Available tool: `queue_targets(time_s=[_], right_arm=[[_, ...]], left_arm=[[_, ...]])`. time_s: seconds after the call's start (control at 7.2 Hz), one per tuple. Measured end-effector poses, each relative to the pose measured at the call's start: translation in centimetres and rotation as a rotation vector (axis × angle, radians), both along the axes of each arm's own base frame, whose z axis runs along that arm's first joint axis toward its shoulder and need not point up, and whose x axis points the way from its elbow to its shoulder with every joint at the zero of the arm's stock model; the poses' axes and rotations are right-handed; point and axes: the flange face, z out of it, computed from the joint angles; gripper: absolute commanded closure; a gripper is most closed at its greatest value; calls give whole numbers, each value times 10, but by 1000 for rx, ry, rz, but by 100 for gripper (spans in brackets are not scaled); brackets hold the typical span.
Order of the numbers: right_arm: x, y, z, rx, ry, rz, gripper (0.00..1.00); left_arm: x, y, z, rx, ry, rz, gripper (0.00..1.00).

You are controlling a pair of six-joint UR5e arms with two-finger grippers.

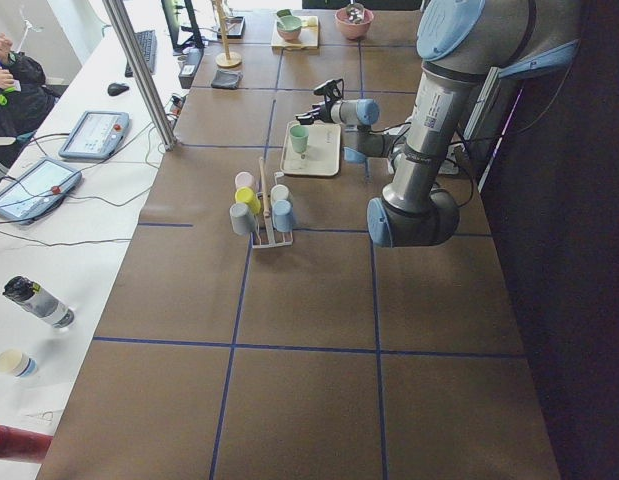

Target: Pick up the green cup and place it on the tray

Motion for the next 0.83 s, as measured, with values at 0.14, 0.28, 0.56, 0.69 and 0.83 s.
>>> queue_targets(time_s=[0.14, 0.28, 0.56, 0.69, 0.83], right_arm=[[0, 0, 0, 2, 1, 0, 0], [0, -1, -1, 4, 3, -1, 0], [0, -1, -3, 10, 3, -1, 0], [0, -1, -4, 12, 2, -1, 0], [0, -1, -4, 15, 2, -1, 0]], left_arm=[[-12, -3, -3, 32, -46, 20, 6], [-26, -14, -6, 59, -120, 47, 6], [-73, -47, -22, 65, -345, 124, 4], [-109, -56, -37, 77, -483, 153, 2], [-144, -58, -49, 101, -632, 169, 1]])
